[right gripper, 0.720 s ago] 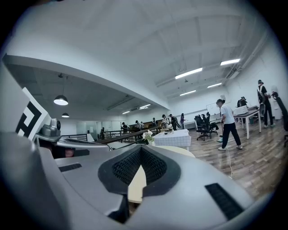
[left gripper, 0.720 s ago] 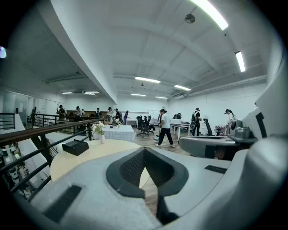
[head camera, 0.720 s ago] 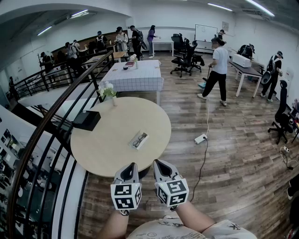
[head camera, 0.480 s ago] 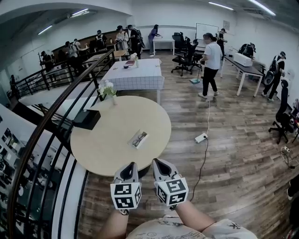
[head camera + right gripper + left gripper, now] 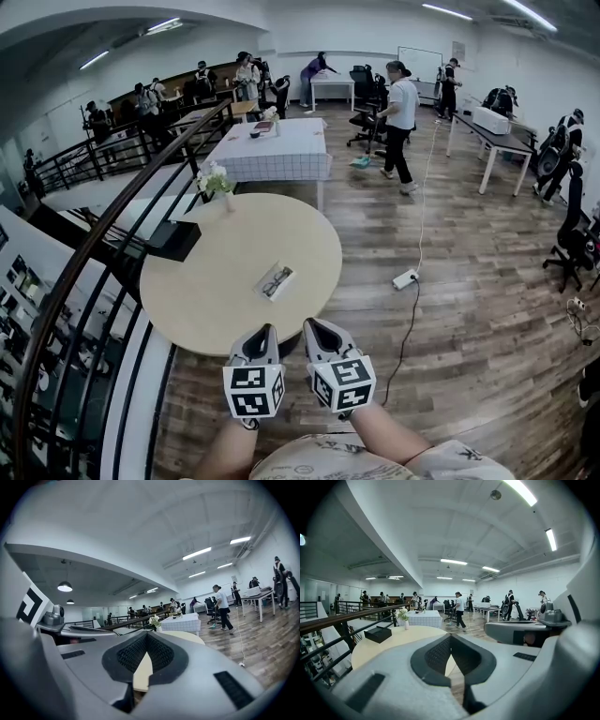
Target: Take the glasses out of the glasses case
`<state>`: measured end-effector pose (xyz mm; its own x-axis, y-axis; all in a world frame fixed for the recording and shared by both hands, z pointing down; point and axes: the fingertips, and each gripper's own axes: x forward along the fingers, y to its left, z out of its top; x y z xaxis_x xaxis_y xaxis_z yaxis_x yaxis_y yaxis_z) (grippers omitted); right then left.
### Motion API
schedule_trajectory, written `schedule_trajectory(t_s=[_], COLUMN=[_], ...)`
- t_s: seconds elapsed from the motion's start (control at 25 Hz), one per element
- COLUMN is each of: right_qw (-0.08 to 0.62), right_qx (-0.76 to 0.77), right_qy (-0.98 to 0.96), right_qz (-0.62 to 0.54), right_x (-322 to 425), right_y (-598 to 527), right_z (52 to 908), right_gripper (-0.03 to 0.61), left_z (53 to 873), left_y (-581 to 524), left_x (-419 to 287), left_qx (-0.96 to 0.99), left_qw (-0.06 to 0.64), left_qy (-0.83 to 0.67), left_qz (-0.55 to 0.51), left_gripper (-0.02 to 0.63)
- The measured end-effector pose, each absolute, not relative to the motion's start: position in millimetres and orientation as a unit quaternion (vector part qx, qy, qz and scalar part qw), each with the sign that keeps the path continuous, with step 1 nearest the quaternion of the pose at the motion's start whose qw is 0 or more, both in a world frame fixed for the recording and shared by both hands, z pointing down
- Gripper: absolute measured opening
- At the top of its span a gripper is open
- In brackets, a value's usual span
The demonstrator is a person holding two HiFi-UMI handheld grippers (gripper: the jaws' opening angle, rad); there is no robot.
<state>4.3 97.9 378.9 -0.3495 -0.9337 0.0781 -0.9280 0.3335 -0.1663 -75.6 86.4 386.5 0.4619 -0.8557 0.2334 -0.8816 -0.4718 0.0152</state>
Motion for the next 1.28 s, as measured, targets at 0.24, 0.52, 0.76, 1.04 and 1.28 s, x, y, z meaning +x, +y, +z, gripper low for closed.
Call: schedule_trajectory(t_s=[0.24,0.52,0.76,1.04,1.28], right_qw=[0.006,0.003,-0.001,-0.002,-0.009], right_qx=[-0.536,-0.546,-0.552,-0.558,-0.555], right_qy=[0.84,0.834,0.829,0.825,0.827], right_qz=[-0.086,-0.084,-0.092,-0.088,-0.088], right_x=[5,31,45,58,63], right_y=[98,101,101,80,55], right_z=[384,391,401,405,410], right_gripper=[0.014,0.014,0.014,0.014,0.014], left_z=[393,404,415,421,425], left_y=[84,90,89,69,44], left_x=[-57,-42,-35,-26,-20], left_qx=[0.851,0.843,0.842,0.844,0.843], left_qw=[0.068,0.079,0.095,0.092,0.096], left_qy=[-0.51,-0.522,-0.52,-0.517,-0.519], left_qz=[0.102,0.102,0.104,0.108,0.107], left_gripper=[0.012,0.012,0.012,0.012,0.012])
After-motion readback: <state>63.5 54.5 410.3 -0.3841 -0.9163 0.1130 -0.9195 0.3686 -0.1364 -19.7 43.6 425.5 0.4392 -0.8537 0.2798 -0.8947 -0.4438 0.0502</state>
